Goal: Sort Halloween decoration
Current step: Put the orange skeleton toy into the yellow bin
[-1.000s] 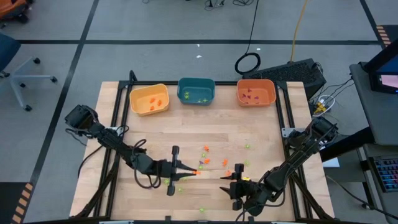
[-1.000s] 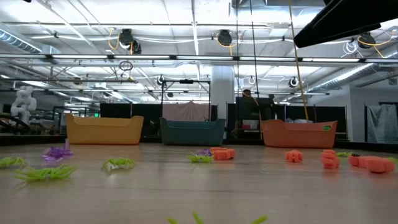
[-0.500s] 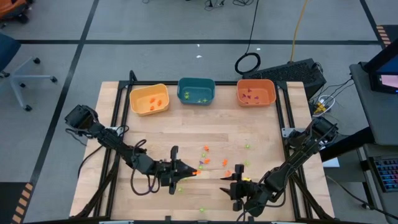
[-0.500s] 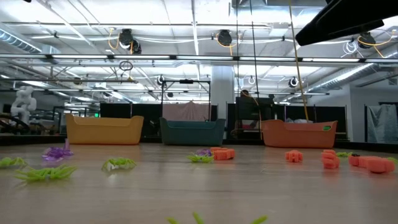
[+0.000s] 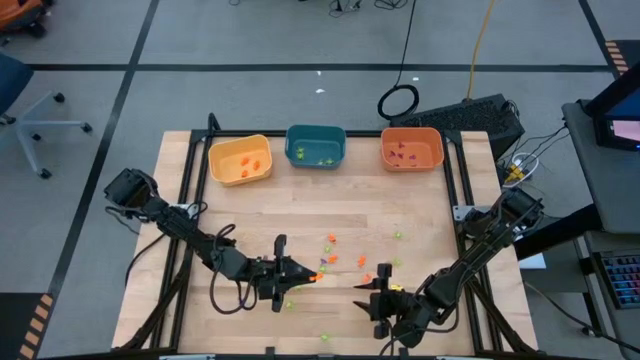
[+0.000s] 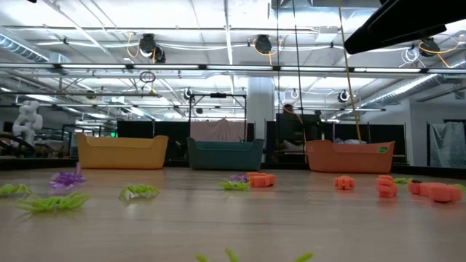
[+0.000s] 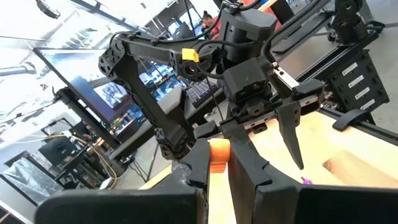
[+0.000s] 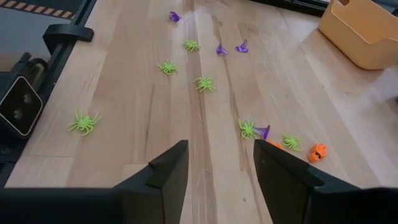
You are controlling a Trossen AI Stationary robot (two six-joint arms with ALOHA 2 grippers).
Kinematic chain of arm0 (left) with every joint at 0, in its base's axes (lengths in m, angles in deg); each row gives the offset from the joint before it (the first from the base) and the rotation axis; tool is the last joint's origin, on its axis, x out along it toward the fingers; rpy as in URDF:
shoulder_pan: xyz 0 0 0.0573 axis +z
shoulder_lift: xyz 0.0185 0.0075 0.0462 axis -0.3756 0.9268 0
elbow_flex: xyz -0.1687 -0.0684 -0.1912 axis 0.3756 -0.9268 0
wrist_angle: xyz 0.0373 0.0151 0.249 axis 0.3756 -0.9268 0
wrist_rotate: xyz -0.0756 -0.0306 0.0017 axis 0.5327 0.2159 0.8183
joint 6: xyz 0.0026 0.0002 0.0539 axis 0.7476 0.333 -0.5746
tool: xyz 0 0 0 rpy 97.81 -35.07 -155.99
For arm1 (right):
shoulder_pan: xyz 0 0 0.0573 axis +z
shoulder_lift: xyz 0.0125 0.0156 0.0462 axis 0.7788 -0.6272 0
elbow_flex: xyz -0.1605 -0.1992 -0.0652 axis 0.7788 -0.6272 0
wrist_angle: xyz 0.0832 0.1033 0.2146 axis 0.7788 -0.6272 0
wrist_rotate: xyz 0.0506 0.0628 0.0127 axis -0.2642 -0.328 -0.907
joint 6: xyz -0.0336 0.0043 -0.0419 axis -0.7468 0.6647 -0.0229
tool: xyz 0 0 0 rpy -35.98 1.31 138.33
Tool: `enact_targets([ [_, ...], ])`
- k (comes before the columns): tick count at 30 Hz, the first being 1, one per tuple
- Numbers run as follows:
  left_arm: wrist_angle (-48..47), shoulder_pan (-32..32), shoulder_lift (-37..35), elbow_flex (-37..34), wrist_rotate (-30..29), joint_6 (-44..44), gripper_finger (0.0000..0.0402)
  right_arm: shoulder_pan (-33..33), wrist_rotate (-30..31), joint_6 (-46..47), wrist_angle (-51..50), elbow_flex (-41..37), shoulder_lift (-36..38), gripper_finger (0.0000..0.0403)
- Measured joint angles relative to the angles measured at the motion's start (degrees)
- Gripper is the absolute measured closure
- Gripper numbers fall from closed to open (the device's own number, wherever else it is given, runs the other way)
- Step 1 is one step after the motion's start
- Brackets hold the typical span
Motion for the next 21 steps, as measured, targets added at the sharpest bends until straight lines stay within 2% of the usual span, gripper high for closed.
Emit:
enact_targets([
  [11,0.0,0.0,0.0,0.0,0.0,0.8,0.0372,0.0,0.1,0.0,0.0,0.0,0.0,0.0236],
  [21,-0.3,0.0,0.0,0.0,0.0,8.0,0.0372,0.0,0.1,-0.2,0.0,0.0,0.0,0.0236],
])
